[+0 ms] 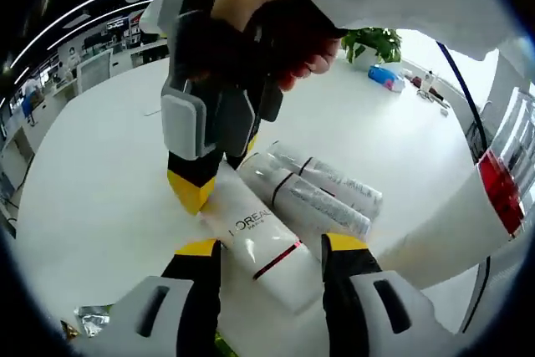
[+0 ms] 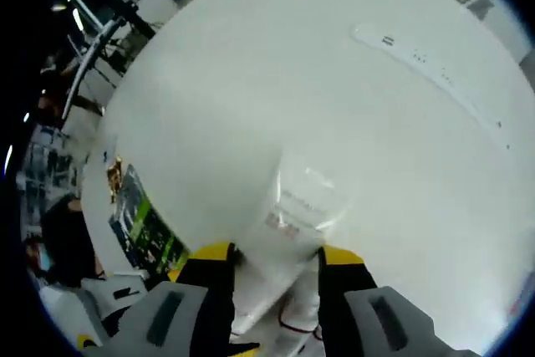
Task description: Arrange the skincare products in the storage area until every visible bottle or jar stands upright without overlapping.
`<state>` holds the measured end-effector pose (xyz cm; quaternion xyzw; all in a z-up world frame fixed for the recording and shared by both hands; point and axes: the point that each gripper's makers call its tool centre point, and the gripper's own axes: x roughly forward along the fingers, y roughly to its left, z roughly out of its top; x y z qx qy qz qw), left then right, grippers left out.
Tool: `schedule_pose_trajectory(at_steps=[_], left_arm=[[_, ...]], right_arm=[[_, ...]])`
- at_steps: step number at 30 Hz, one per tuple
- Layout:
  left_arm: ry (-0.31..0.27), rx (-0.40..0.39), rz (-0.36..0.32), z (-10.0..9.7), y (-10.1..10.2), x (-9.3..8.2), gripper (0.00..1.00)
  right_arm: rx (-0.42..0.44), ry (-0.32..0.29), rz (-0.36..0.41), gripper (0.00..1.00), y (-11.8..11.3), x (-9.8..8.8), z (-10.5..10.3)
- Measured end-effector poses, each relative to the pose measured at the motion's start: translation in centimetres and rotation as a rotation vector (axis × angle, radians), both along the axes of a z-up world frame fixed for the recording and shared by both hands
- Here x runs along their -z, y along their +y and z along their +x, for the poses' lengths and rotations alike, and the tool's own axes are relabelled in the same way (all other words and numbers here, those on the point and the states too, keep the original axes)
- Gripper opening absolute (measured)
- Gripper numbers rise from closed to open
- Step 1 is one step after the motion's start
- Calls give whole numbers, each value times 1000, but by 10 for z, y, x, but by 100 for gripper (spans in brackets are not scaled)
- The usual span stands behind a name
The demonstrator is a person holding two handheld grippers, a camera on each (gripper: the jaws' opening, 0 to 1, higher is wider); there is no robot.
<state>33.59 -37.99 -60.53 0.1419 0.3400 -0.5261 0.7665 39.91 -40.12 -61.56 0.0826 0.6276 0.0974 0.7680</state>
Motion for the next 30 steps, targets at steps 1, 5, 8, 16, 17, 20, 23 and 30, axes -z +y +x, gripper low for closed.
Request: schedule_pose_trajectory(at_steps=[1,5,8,16,17,20,23,30], left_arm=[[31,-14,-9,-1,0,1,41],[53,-20,-39,3,1,-1,39],[124,-58,-82,6,0,-3,36],[273,-123,-165,19,11,-6,39],[283,-139,-180,21,11,-7,37],[345,-194,-210,23,13,-6,32],[354,-190,-218,23,14,-7,30],[442,-245,-287,27,14,-5,25]], right_arm=[[-4,-10,12,31,-2,1,3],[44,-64,98,29,-3,-1,3],[53,-98,140,28,-4,-3,0],[216,-181,370,10,-1,-3,-4],[239,-180,387,9,-2,-3,-4],[262,-191,418,8,-12,1,3],[278,-191,443,7,-11,1,3],[349,-229,591,1,-7,-1,2]])
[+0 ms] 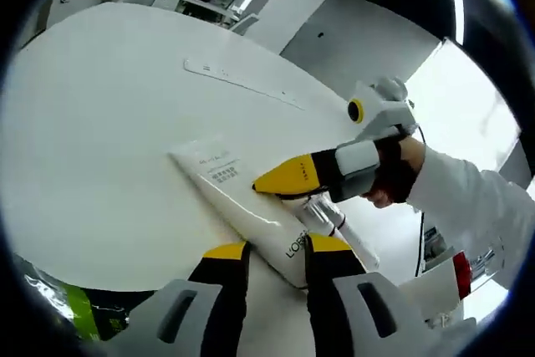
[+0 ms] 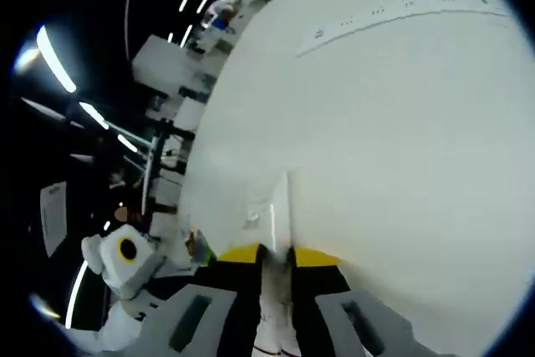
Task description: Arrange the skincare products in the storage area until every visible bottle or jar stands upright without overlapping.
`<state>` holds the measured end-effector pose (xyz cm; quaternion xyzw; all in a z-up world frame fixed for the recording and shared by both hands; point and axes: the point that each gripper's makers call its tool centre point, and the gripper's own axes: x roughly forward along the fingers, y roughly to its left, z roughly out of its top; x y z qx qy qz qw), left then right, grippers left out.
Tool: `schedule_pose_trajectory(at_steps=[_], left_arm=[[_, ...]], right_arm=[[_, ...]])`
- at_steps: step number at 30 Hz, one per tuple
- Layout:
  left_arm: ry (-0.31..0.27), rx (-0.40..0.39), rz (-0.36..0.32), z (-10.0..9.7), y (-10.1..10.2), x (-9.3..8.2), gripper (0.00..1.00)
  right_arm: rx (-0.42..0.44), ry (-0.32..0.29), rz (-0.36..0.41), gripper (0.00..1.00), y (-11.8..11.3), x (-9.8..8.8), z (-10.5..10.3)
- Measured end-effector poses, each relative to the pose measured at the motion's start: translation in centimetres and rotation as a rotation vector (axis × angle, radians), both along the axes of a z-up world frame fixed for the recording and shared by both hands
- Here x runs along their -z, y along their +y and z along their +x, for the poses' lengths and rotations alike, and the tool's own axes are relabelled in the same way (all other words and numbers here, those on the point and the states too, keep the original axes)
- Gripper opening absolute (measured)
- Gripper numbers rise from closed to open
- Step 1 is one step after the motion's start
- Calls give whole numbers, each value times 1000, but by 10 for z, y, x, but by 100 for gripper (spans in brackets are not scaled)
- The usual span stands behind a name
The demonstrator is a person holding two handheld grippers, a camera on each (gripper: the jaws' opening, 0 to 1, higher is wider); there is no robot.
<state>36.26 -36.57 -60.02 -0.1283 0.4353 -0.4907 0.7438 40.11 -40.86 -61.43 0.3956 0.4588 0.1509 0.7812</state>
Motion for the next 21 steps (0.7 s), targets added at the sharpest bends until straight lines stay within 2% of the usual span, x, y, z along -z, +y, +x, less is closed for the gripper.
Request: schedule_pose_trajectory(at_steps=[1,2,3,4,5,6,7,8,9,11,13,15,16,18,19,20,21], left_arm=[[24,-20,-16,1,1,0,25],[48,-41,-28,2,1,1,24],[42,-43,-32,5,4,5,23],[70,-66,-48,6,3,5,22],[86,-73,-53,6,3,6,21],[80,-69,-53,5,3,6,21],[81,-70,-55,5,3,5,21],[81,-72,-56,4,2,5,21],[94,-81,-57,4,2,5,21],[97,-79,-56,3,2,5,20],[94,-85,-53,6,5,4,16],[84,-109,-52,16,9,3,9],[61,-123,-49,29,12,4,9],[64,-135,-50,34,15,3,15],[71,-146,-53,38,17,3,18],[82,-154,-59,40,17,3,20],[91,-159,-66,41,17,2,20]], right_arm=[[6,-8,24,0,1,-2,0],[17,-65,101,0,2,-14,9],[19,-15,85,0,-6,-11,8],[-7,-38,39,0,-11,-12,9],[-64,-33,-47,0,-2,-10,-5],[-78,-52,-79,0,-2,-13,-5],[-125,-48,-130,0,-3,-1,-4],[-165,-53,-182,0,-4,1,-7],[-243,-60,-209,0,-7,4,-13],[-223,-54,-144,0,-11,-5,-5],[-208,-117,-136,0,-16,-17,0],[-205,-110,-138,12,-17,-26,0],[-287,-117,-176,15,-14,-29,-6],[-382,-138,-276,20,-13,-29,-11],[-429,-193,-348,21,0,-33,-20],[-447,-189,-366,25,7,-34,-25],[-502,-166,-421,32,13,-32,-35]])
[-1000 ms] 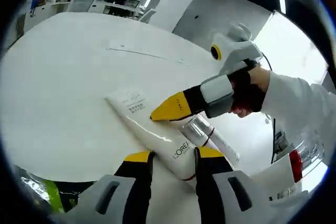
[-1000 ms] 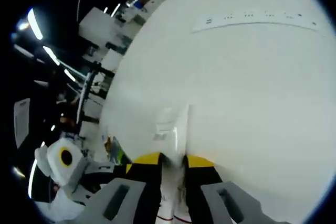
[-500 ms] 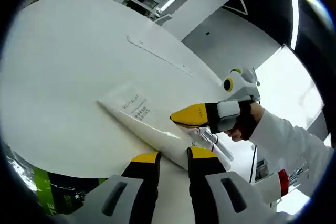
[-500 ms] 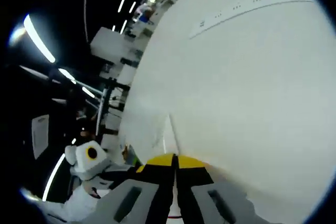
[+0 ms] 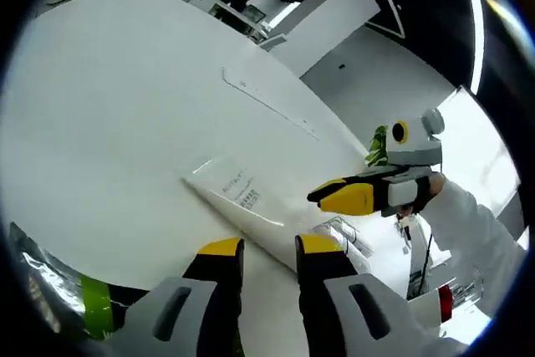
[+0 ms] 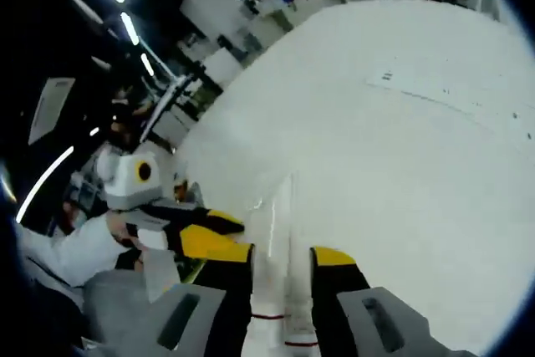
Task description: Arrange the skincare products in the storage area until every visible bottle or jar stands upright without overlapping.
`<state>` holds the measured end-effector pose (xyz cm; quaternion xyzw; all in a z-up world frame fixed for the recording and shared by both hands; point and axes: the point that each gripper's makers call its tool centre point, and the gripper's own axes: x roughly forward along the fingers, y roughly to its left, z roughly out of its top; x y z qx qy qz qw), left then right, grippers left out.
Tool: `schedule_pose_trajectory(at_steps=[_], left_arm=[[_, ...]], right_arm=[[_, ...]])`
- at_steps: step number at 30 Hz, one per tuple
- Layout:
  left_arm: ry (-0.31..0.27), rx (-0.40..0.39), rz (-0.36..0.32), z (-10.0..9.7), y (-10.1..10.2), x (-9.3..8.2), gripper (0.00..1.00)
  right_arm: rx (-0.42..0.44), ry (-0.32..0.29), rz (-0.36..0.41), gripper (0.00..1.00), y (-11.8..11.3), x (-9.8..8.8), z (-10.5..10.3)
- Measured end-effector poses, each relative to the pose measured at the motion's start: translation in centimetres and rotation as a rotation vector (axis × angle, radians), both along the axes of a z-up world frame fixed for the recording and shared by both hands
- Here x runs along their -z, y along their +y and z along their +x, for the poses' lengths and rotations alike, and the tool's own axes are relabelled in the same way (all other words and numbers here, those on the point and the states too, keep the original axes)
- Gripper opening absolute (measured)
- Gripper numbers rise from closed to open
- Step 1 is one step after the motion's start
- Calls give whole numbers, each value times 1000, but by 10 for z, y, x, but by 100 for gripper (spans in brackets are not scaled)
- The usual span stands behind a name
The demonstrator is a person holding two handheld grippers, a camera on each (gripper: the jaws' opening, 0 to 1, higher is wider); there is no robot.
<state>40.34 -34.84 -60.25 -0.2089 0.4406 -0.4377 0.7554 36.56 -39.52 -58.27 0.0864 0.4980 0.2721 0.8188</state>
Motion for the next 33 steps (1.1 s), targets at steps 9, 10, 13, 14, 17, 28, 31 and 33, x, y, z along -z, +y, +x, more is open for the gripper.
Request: schedule_pose_trajectory(at_steps=[9,10,13,14,17,28,31,33], left_arm=[[4,-32,6,5,1,4,19],[3,-37,5,7,2,4,19],[2,-37,6,3,4,2,19],[1,-39,7,3,5,2,19],[2,-43,9,-2,11,1,19],[23,-66,-10,2,6,6,16],[34,-74,-26,-4,3,3,17],[44,-80,-32,-4,2,4,17]], right_arm=[[-201,5,-418,46,-3,24,2],[-209,11,-433,44,-3,27,3],[-218,56,-408,45,8,36,-3],[-228,61,-415,45,9,38,-3],[-251,56,-472,41,5,40,-4],[-267,43,-508,23,1,39,-6],[-216,15,-394,22,0,39,-2],[-174,12,-312,21,-1,38,-3]])
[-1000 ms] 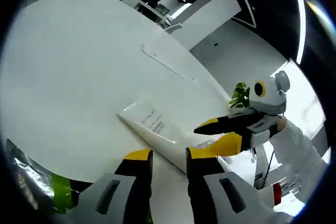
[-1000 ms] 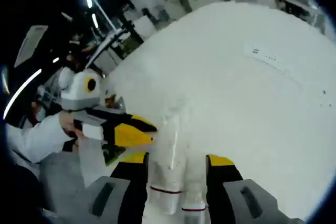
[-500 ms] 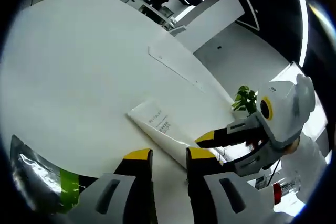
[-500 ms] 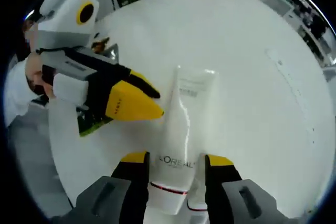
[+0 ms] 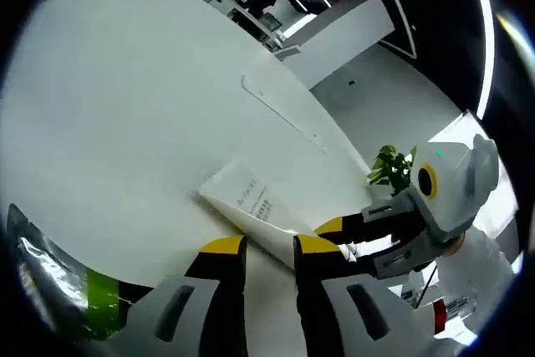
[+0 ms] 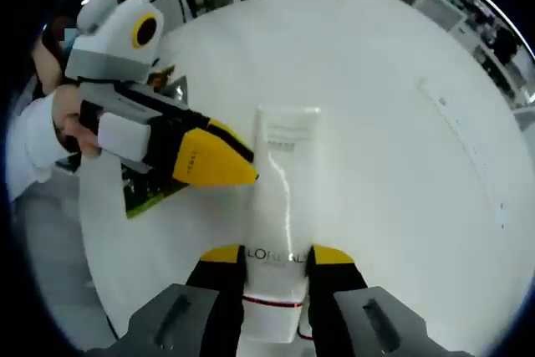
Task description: Arrange the skincare products in the storage area until every visible bottle or jar stands upright without overlapping.
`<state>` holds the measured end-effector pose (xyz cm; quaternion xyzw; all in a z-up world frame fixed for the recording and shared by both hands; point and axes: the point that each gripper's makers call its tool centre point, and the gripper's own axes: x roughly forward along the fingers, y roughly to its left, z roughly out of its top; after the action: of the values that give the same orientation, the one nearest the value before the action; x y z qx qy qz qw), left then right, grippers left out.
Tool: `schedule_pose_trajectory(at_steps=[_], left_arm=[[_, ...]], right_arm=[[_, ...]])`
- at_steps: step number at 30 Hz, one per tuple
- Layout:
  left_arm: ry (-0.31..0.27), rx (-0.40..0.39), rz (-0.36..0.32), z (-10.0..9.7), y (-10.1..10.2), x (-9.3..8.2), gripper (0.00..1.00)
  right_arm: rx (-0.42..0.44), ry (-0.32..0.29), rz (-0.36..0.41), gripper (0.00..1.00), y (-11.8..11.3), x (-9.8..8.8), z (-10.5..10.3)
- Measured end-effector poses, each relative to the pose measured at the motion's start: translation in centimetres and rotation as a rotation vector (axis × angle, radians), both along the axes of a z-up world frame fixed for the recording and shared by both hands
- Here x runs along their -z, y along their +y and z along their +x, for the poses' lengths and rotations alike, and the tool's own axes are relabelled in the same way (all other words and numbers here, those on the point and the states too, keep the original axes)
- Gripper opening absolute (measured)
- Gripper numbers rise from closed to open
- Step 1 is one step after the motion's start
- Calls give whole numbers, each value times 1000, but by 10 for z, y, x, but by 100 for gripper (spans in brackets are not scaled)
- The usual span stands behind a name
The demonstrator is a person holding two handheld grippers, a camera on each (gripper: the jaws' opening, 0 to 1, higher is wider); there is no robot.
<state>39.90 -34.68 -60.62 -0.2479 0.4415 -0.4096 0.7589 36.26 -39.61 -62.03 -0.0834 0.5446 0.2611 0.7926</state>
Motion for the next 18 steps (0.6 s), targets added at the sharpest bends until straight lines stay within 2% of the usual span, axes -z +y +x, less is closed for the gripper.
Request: schedule_pose_trajectory(at_steps=[2,8,10,13,18], left_arm=[[2,-7,0,-1,-2,0,18],[45,-69,-37,4,-7,-1,20],[56,-78,-44,4,-8,-1,20],[84,-100,-72,5,-12,-2,21],[126,-142,-113,15,-21,1,21]], right_arm=[[20,5,56,21,0,-2,-1],[-22,-8,49,21,1,-2,-2],[3,-7,82,21,0,-3,-1],[19,-25,137,21,-1,-4,-2],[12,-74,143,21,2,-5,-4]])
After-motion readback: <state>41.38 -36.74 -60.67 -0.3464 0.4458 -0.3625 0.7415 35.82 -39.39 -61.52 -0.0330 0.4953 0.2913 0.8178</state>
